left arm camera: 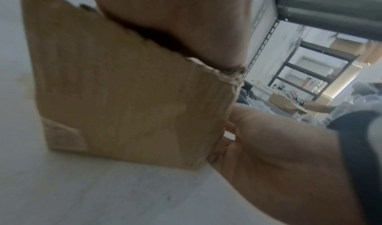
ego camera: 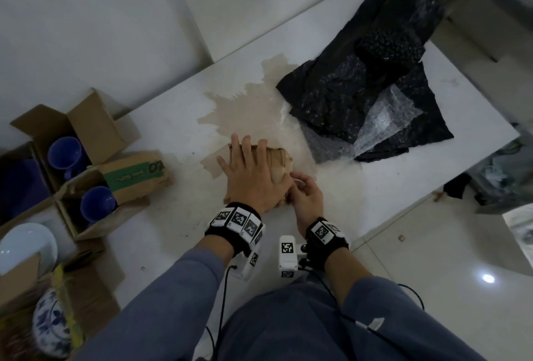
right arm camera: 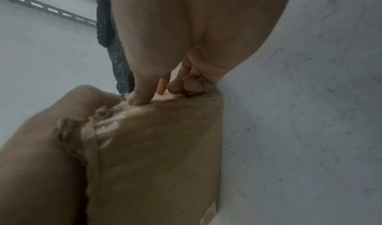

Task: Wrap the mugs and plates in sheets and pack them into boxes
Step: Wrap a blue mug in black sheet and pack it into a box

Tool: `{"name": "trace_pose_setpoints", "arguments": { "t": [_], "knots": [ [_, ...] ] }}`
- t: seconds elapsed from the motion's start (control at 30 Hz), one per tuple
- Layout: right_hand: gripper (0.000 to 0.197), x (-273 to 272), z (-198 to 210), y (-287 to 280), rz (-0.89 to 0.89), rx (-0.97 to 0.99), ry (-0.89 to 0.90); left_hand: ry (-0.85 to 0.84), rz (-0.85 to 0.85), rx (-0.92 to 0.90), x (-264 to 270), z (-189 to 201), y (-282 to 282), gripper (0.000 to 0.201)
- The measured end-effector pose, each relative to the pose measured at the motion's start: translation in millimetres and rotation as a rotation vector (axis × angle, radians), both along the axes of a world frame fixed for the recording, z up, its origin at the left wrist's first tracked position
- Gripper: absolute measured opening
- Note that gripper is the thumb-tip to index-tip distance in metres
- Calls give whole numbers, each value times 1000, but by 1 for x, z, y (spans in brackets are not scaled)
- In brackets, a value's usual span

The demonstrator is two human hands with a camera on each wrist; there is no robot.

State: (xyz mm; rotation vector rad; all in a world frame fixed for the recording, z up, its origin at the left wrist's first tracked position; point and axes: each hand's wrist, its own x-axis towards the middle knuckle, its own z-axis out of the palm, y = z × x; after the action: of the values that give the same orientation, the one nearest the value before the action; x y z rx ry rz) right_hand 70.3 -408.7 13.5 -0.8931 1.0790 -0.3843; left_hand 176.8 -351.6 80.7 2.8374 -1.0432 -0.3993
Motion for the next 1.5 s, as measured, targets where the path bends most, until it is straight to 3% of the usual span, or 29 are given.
{"name": "trace_pose_setpoints", "arguments": {
  "t": [0.23, 0.4, 0.5, 0.6, 0.7, 0.77, 0.83, 0.93, 1.2, 1.33, 1.5],
  "knots": [
    [15, -4, -9, -7, 62, -51, 16, 77, 95, 103, -7, 5, -18, 90],
    [13, -2, -4, -38, 317, -242, 197, 85, 0, 160, 0, 2, -19, 92],
    [26, 2, 7, -55, 426, -467, 307, 49, -246, 153, 24, 1, -10, 92],
    [51, 10, 23, -58, 532, -704, 189, 18, -460, 35, 42, 6, 6, 100],
    [75, 25, 30, -55, 700, -849, 83, 32, -223, -98, 37, 10, 21, 115],
    [86, 35, 33, -54, 779, -818, 61, 71, -34, -20, 31, 7, 27, 125],
    [94, 39, 36, -54, 886, -695, 80, 97, 2, 56, 28, 1, 32, 128],
    [101, 39, 32, -52, 995, -607, 136, 89, -14, 54, 26, -3, 33, 128],
    [95, 41, 22, -58, 970, -650, 109, 33, -1, 93, 25, -7, 27, 137],
    [99, 46, 20, -63, 1040, -715, 138, 40, -31, 112, 27, -10, 30, 134],
    [91, 49, 18, -55, 1039, -773, 230, 194, -187, -38, 58, 5, 50, 123]
  ]
}}
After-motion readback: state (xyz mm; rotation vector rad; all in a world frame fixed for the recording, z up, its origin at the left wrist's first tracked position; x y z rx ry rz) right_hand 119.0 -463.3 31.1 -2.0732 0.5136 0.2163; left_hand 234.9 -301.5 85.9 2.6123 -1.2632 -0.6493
